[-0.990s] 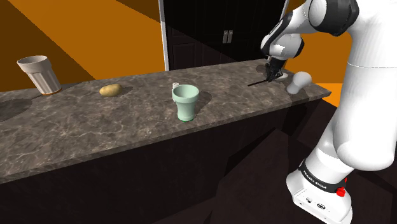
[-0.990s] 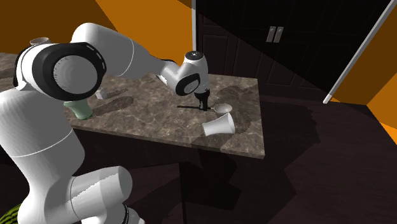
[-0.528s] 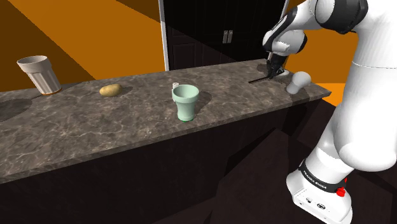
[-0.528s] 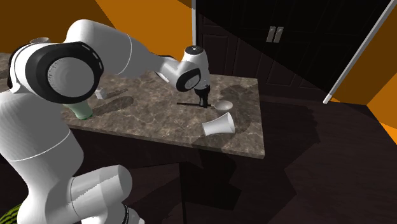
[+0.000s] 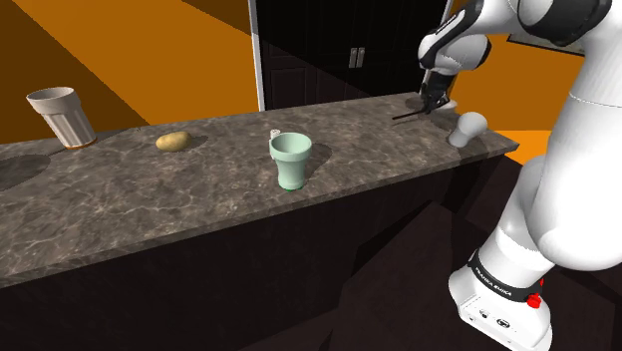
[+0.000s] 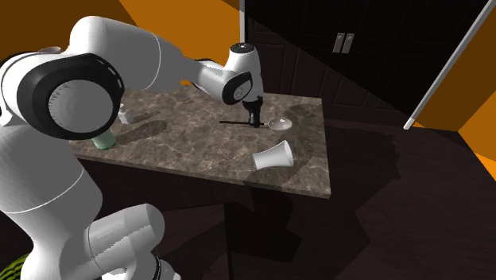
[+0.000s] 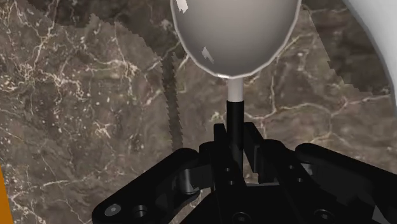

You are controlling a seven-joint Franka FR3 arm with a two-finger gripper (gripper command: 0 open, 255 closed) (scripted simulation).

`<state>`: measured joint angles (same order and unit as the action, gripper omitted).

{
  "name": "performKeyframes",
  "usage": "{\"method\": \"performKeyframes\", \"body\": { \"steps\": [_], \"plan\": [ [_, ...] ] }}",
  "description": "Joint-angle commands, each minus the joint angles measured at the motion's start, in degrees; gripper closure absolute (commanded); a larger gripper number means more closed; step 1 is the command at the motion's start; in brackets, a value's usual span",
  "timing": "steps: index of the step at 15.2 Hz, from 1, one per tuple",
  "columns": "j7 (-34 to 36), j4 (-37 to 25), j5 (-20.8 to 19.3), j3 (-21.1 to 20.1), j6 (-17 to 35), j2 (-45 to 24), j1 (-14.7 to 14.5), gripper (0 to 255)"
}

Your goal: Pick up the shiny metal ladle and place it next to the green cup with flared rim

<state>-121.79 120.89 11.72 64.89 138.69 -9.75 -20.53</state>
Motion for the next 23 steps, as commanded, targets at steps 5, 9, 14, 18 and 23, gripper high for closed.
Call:
{"method": "performKeyframes", "body": {
  "steps": [5,9,14,18,23],
  "plan": [
    [3.8,-2.2,-5.7,2.5,-3.8,4.0,-2.8,255],
    [6.3,-4.0,-9.4,3.4,-6.6,6.7,-4.2,255],
    [8.8,-6.6,-13.2,3.5,-10.3,9.7,-5.0,255],
    [10.2,-8.9,-15.3,3.1,-13.4,11.5,-5.3,255],
    [11.3,-12.1,-17.0,2.4,-17.2,13.1,-5.4,255]
  ]
}}
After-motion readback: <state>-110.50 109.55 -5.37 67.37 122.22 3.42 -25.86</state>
